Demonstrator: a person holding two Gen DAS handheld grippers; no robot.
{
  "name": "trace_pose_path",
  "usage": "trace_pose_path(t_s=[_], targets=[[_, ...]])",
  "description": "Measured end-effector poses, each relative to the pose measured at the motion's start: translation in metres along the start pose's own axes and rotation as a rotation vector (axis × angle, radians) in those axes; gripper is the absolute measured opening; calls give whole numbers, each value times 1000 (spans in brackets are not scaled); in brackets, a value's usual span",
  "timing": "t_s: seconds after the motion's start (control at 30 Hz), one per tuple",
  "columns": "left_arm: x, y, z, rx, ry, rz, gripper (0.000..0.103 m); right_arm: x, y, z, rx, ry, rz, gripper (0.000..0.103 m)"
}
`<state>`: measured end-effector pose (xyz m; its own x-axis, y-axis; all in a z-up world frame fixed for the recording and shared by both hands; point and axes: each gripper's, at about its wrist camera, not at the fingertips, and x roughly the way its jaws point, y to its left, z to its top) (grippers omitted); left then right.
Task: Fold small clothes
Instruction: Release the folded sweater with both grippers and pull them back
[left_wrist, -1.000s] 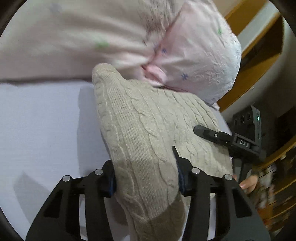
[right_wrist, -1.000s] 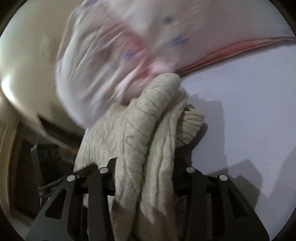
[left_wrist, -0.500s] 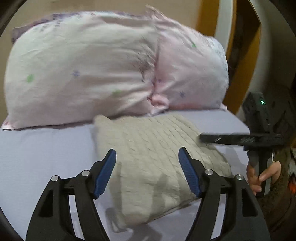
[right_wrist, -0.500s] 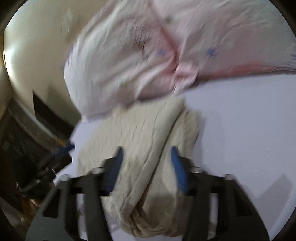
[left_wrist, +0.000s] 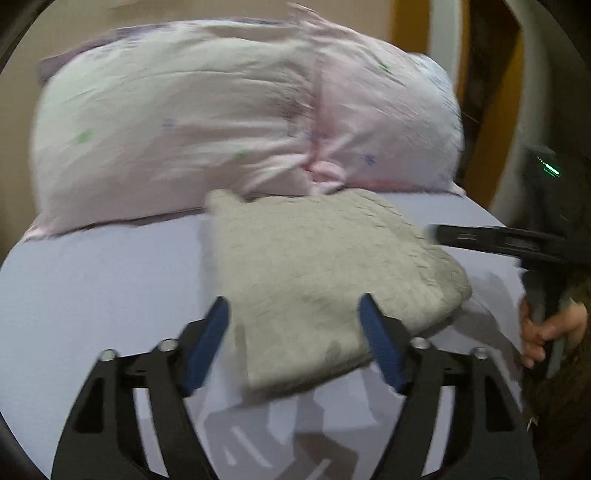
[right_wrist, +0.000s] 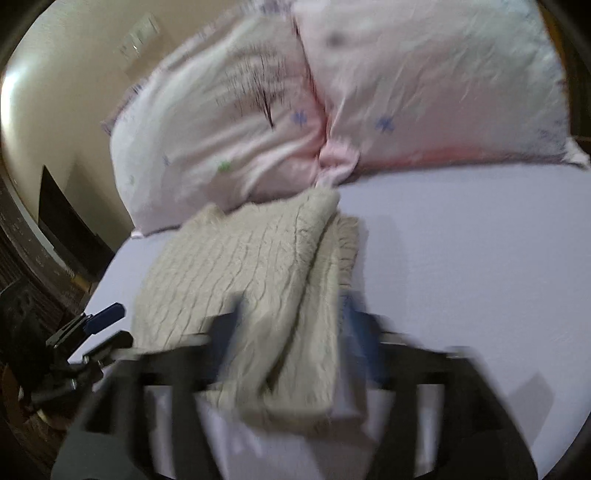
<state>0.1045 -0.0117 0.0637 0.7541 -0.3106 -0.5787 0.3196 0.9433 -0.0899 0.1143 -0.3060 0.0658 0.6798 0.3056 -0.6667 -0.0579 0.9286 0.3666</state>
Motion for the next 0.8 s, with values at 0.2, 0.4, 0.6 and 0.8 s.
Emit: trace_pose_path(t_s=[0.2,0.4,0.6,0.8], targets=[[-3,10,-24,-43,106,115,96,-25,8,-35,-33,40,-152,101],[11,2,-39,-32,186,132,101,16,38,-64,-117,219,-266,101],[26,-7,-45,0,260,172,102,32,58,-75,-175,249,-332,101],[33,-2,-46,-28,299,169,102,32,57,-76,-168,246,-343,101]])
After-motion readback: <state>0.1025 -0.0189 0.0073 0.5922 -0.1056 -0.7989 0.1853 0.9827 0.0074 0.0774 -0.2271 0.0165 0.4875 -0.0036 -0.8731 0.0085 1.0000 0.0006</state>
